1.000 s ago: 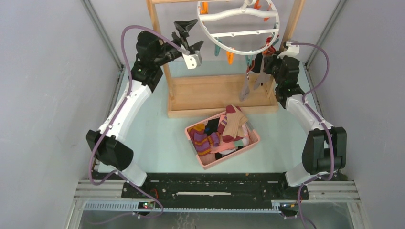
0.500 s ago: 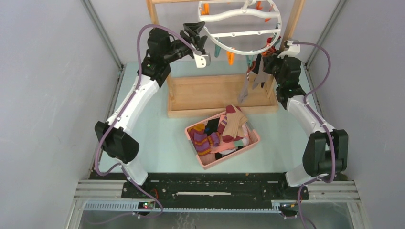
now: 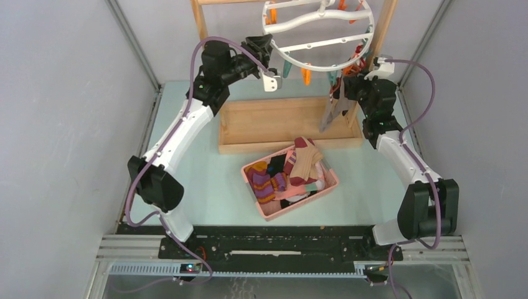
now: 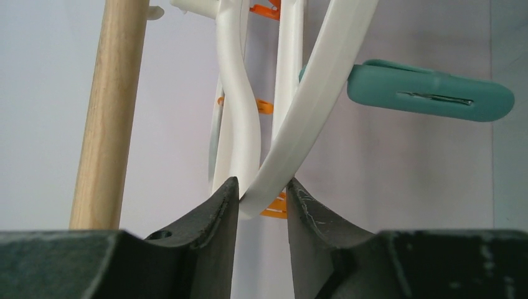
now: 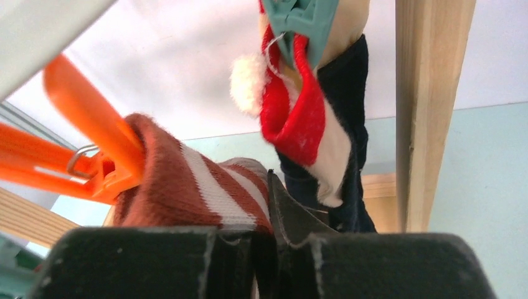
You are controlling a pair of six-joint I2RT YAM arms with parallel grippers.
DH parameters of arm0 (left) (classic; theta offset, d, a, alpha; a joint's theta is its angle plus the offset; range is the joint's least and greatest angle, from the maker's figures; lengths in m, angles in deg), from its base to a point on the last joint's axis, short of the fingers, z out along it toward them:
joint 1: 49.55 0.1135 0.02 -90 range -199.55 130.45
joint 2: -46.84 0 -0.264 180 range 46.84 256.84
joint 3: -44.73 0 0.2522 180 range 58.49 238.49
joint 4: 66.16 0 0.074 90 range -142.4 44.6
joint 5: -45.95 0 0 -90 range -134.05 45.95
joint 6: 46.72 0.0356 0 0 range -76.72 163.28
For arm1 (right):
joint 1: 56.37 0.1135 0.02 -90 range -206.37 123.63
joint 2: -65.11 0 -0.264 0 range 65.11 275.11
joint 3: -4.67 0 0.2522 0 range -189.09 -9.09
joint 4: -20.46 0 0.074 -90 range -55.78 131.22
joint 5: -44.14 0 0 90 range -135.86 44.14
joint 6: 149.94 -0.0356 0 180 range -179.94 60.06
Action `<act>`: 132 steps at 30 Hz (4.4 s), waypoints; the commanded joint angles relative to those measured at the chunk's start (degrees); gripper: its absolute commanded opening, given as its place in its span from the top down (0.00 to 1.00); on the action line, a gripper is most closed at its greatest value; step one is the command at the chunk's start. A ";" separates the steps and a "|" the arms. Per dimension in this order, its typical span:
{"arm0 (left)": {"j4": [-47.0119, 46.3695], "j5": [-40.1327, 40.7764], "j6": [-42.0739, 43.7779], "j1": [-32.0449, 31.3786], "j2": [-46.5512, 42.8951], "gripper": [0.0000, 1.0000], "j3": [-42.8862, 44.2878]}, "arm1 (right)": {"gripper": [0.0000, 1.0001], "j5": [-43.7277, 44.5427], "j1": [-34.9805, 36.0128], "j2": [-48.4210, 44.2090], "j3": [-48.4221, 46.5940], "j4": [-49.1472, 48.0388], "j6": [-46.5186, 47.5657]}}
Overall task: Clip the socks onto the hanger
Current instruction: Adjust the hanger on the clothesline.
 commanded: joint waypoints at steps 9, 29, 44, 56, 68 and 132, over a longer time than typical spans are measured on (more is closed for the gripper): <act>-0.23 5.40 2.51 -4.30 -5.26 0.65 -1.34 | 0.50 -1.48 -0.32 -10.83 3.61 0.53 -0.56; 1.88 21.36 4.91 -9.13 -10.65 0.83 -6.23 | 0.35 -9.10 -2.28 -24.58 7.14 5.89 -4.31; 1.46 29.57 7.44 -12.50 -9.95 0.89 -5.51 | 0.35 -20.96 -6.21 -26.08 1.77 4.87 -28.19; 1.45 33.87 7.24 -14.42 -9.96 0.92 -4.62 | 0.45 -20.76 -5.52 -17.08 -6.80 2.86 -44.72; 1.40 34.43 6.54 -14.84 -10.74 0.92 -4.63 | 0.49 -14.59 -5.34 -19.16 -9.47 14.44 -39.20; -3.28 36.87 1.79 -25.03 -2.82 0.78 -1.67 | 0.42 -17.68 -9.34 1.12 -33.05 23.68 -30.14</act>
